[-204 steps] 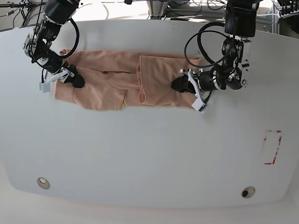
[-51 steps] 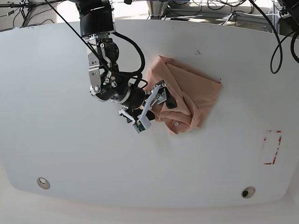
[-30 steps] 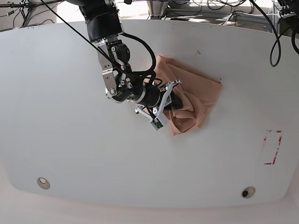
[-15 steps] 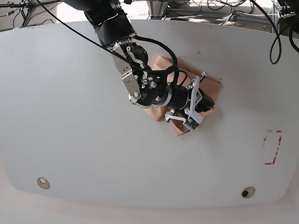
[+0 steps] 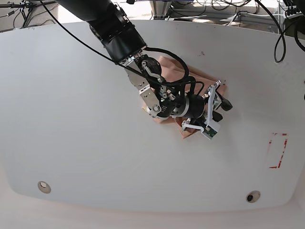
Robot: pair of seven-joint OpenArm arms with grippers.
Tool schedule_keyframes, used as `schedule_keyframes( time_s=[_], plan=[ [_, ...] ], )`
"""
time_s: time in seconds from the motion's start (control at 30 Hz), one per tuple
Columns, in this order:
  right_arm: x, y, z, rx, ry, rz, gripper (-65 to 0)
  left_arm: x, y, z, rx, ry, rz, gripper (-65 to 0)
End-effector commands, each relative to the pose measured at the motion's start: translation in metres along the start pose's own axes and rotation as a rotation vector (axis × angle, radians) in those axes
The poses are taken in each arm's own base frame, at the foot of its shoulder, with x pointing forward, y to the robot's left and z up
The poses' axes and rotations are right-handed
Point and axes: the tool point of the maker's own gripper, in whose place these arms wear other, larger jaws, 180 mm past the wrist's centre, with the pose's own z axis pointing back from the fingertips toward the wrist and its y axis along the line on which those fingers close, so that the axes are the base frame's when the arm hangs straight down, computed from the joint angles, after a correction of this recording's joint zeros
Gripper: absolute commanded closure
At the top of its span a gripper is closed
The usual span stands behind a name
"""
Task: Fold the T-shirt properly
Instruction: 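Open the right gripper and move the left gripper onto the bundle edge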
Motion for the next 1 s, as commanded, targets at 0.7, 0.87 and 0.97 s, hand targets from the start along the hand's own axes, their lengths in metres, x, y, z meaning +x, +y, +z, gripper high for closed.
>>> schedule_keyframes(
  time_s=[0.7, 0.87, 0.97],
  plan=[
    [0.013, -0.118, 0.068, -0.245, -0.076, -0.087, -59.1, -0.042, -0.158, -0.047, -0.395, 0.120, -0.162, -23.3],
    [0.000, -0.131, 0.062, -0.253, -0.074, -0.133, -59.1, -0.060, -0.193, -0.053, -0.479, 0.139, -0.120, -23.3],
    [-0.003, -0.136, 0.058, -0.254, -0.077, -0.153, -59.1, -0.073, -0.216, -0.057, -0.536, 0.166, -0.097, -23.3]
  ],
)
